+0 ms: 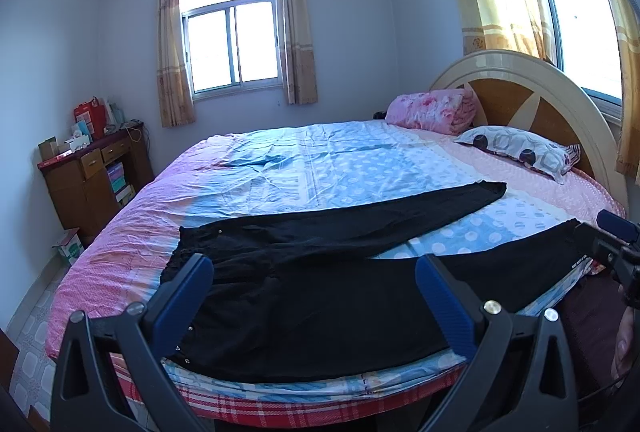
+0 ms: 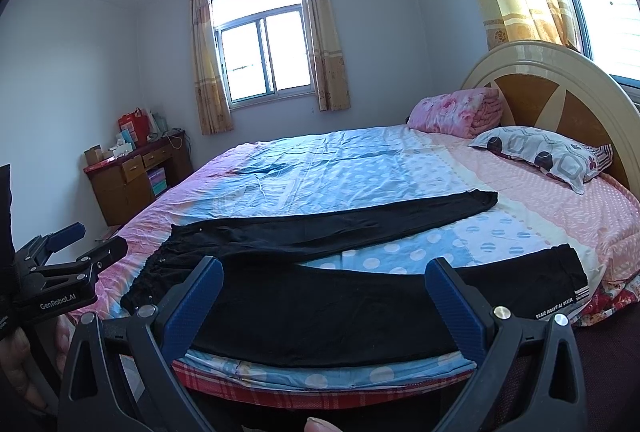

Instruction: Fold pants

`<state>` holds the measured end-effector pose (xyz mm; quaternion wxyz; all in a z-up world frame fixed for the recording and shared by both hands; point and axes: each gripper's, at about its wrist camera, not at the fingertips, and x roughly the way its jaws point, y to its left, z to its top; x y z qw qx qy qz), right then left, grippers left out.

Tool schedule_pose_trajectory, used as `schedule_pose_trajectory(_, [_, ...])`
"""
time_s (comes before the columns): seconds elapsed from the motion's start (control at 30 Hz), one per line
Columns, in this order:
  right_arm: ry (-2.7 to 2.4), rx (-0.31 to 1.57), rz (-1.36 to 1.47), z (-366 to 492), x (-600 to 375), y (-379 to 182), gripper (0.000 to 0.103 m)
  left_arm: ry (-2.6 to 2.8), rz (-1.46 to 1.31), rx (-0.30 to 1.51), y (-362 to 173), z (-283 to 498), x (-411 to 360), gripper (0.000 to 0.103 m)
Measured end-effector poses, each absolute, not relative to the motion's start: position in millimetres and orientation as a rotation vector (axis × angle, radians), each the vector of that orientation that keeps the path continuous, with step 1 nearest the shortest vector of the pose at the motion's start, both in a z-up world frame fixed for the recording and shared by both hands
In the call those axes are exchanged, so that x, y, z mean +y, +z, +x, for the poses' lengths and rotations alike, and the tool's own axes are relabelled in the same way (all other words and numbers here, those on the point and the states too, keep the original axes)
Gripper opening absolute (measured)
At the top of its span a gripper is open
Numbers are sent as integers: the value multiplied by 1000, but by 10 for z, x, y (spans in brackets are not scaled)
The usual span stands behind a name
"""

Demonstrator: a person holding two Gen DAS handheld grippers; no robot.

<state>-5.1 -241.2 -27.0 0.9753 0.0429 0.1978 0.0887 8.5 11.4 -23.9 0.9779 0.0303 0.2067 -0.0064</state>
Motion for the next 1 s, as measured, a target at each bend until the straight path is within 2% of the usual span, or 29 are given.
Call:
schedule_pose_trajectory(0.33, [186,440,66,62,-2385,-376,102,-21,68,469,-384,229,114,103])
schedule_pose_trajectory(0.57, [242,490,-6,269,-2353,-756,102,-14,48,584,-736,592,258,103])
schedule_pose_trajectory(0.8, [285,549,-33,621,-2460,-1218,102,104,24,718,-1259,1188,901,103])
schedule_pose_trajectory(1.0, [195,631,4,1276,-2752,-1278,102,216,90,760,-1243,1997,1628,103])
